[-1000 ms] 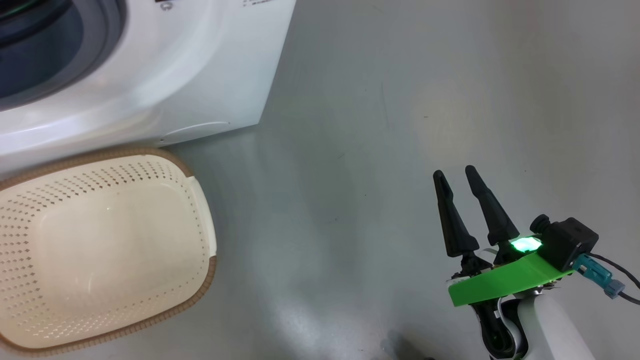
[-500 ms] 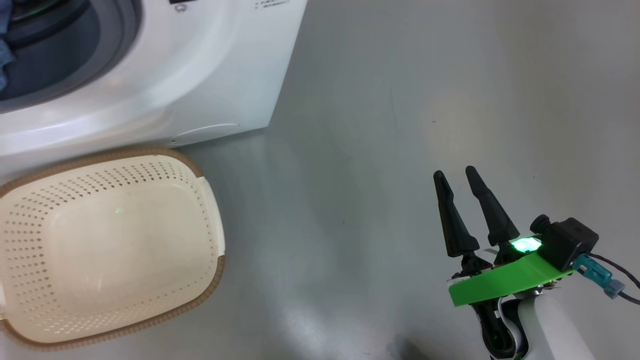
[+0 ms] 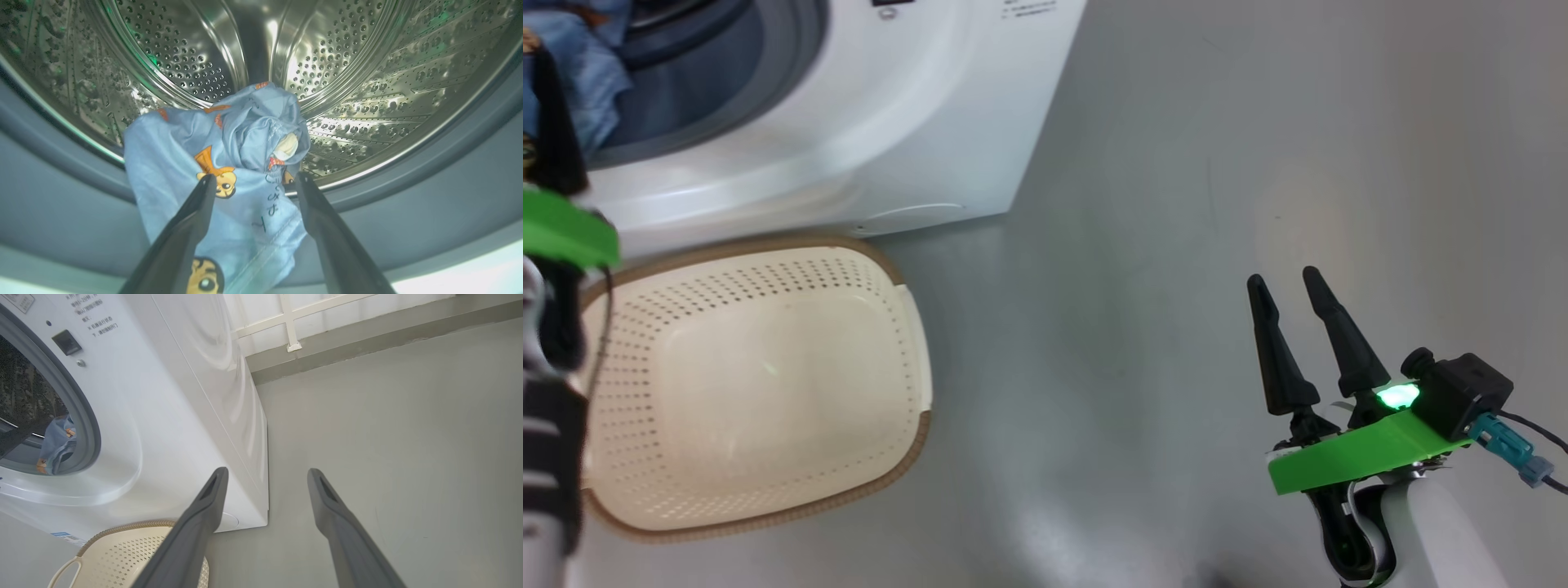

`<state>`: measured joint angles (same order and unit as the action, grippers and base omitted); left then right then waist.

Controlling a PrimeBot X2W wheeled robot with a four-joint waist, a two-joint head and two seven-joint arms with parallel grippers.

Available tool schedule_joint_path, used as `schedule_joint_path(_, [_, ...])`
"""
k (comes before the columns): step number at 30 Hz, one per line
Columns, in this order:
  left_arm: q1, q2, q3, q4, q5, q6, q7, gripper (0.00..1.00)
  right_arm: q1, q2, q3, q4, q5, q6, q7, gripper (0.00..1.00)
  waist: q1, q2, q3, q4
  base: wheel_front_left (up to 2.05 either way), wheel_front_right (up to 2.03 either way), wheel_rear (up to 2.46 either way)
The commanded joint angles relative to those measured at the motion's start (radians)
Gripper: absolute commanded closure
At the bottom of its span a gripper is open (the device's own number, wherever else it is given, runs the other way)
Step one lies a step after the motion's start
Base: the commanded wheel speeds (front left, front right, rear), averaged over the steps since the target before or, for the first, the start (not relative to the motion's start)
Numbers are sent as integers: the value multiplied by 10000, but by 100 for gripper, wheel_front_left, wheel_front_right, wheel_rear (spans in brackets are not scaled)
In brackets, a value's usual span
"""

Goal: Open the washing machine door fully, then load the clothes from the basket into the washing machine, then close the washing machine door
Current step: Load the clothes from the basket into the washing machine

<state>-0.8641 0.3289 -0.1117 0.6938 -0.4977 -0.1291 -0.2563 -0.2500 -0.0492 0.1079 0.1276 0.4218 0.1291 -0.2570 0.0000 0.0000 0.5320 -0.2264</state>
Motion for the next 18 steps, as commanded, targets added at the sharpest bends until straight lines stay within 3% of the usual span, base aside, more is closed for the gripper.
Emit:
schedule_joint_path(1, [461, 340, 439, -492, 192, -16, -55, 0, -45, -11, 118, -159, -158, 16, -48, 0, 0, 0, -194, 213, 0, 0, 0])
schedule_joint_path(9, [2805, -417, 1013, -2035, 1091, -16, -55, 0, 3, -11, -253, -59, -608, 16, -48, 0, 0, 0, -592, 835, 0, 0, 0])
schedule_joint_path(18, [4947, -1054, 1786, -3660, 1393, -16, -55, 0, 343, -46, -603, 10, -955, 16, -48, 0, 0, 0, -1154, 1354, 0, 0, 0])
